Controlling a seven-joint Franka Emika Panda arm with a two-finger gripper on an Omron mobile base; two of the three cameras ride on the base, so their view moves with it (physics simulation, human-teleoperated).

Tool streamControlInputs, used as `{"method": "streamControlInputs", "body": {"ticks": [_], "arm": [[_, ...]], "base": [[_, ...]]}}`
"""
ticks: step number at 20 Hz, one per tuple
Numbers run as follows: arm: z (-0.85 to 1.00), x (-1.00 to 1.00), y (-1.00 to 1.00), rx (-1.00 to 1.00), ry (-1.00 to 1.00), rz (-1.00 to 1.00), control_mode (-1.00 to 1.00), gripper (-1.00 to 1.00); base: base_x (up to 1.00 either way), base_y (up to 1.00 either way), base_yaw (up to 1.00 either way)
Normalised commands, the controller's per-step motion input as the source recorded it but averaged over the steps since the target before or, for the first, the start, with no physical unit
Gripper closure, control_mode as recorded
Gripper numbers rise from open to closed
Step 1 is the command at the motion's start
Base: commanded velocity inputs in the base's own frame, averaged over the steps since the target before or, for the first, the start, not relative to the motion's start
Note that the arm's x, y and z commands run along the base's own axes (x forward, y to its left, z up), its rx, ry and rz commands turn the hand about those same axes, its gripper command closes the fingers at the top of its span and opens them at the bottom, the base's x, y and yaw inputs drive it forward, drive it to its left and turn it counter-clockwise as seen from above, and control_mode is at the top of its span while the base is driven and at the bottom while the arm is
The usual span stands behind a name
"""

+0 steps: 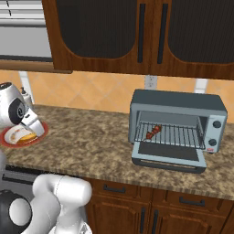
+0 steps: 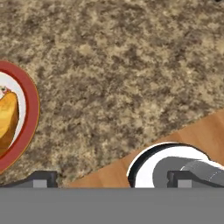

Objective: Pick up the kebab skewer and baguette bread, and place them inside the toaster oven. Close the toaster oven door and start by setting the timer.

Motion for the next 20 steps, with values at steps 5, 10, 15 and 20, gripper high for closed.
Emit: {"method": "streamControlInputs", "body": {"ticks": [5, 10, 15, 20], "arm": [[-0.37, 0.44, 1.0, 0.0, 0.03, 0.0, -1.0, -1.0], [-0.42, 0.53, 0.85, 0.0, 0.05, 0.0, -1.0, -1.0], [-0.35, 0.2, 0.2, 0.0, 0.05, 0.0, -1.0, -1.0], [-0.45, 0.27, 0.38, 0.0, 0.0, -0.02, -1.0, -1.0]], "base": [[0.0, 0.0, 0.0], [0.0, 0.0, 0.0], [0.0, 0.0, 0.0], [0.0, 0.0, 0.0]]}}
